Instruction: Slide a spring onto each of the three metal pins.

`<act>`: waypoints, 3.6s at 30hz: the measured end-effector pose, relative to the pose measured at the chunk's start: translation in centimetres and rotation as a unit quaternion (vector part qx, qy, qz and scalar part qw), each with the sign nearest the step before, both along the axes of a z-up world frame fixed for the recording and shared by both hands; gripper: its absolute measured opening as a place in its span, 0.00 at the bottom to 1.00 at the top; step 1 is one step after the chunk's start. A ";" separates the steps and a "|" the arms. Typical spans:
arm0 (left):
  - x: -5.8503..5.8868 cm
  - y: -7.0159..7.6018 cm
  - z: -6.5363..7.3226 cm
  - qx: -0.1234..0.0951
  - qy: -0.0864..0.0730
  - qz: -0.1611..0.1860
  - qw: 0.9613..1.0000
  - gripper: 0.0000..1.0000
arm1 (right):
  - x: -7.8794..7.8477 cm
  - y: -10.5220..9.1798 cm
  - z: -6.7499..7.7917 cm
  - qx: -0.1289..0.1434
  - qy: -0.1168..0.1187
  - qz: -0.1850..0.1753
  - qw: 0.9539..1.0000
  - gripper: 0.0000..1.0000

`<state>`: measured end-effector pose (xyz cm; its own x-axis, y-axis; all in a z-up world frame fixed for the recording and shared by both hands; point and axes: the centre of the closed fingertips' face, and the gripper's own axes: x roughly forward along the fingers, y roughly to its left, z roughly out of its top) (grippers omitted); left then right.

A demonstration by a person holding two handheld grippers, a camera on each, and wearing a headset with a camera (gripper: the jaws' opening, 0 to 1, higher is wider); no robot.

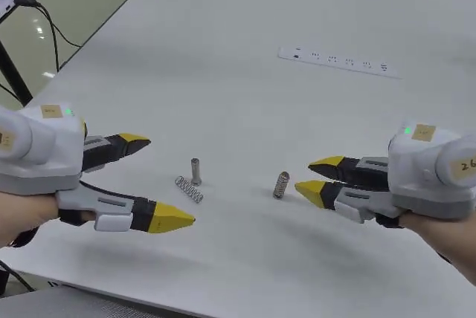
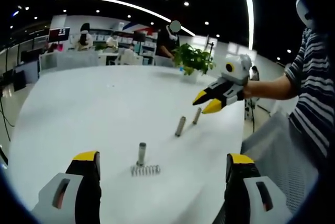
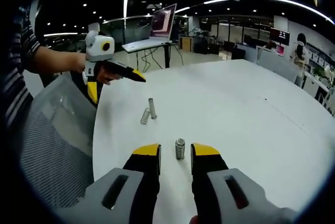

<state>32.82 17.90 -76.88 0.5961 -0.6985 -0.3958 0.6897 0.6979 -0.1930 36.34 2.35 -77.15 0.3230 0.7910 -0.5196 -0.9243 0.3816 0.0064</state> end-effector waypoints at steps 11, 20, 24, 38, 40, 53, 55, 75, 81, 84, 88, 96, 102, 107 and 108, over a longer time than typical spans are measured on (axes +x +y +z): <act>-0.4 0.2 -0.3 0.003 0.001 -0.001 1.000 0.97 | -1.8 -1.8 -1.2 -0.013 0.003 -0.005 1.000 0.18; -0.8 0.3 -0.7 0.003 0.006 -0.001 1.000 0.97 | -3.0 -2.2 -2.7 -0.024 0.022 -0.008 0.999 0.18; -0.7 0.4 -0.5 0.002 0.004 0.001 1.000 0.96 | -3.2 -1.3 -2.6 -0.026 0.022 0.003 0.999 0.18; -1.0 1.0 -0.6 0.006 0.006 0.003 1.000 0.96 | -3.0 4.9 -1.7 -0.032 -0.002 0.073 0.997 0.17; -1.1 1.0 -0.7 0.005 0.007 0.002 1.000 0.96 | -3.0 5.9 -1.8 -0.031 -0.002 0.080 0.996 0.17; -1.0 1.0 -0.7 0.005 0.007 0.003 1.000 0.95 | -3.1 11.3 -2.8 -0.034 0.003 0.117 0.993 0.16; -0.9 1.1 -0.7 0.004 0.007 0.003 1.000 0.95 | -3.1 11.9 -3.1 -0.039 0.005 0.121 0.992 0.16; -1.0 1.2 -0.8 0.003 0.009 0.004 1.000 0.95 | -2.6 15.1 -6.5 -0.077 0.044 0.122 0.989 0.15; -1.0 1.3 -0.8 0.003 0.010 0.005 1.000 0.95 | -2.6 15.3 -7.7 -0.092 0.049 0.120 0.987 0.14; -1.1 1.2 -0.8 0.002 0.010 0.004 1.000 0.95 | -2.6 15.3 -8.3 -0.100 0.052 0.117 0.987 0.15; -1.2 1.2 -0.9 0.001 0.012 0.004 1.000 0.95 | -2.7 15.4 -8.7 -0.108 0.050 0.117 0.986 0.14; -1.4 1.2 -1.1 0.001 0.013 0.005 1.000 0.95 | -2.3 15.4 -8.8 -0.114 0.032 0.116 0.986 0.08; -1.4 1.1 -1.1 0.000 0.014 0.002 1.000 0.94 | -2.7 15.1 -8.3 -0.111 0.024 0.127 0.985 0.08; -1.3 0.8 -1.1 0.000 0.015 -0.002 1.000 0.94 | -3.1 14.4 -7.6 -0.111 0.018 0.139 0.984 0.08; -1.4 0.7 -1.2 0.000 0.015 -0.002 1.000 0.94 | -3.1 14.2 -7.5 -0.112 0.015 0.140 0.984 0.07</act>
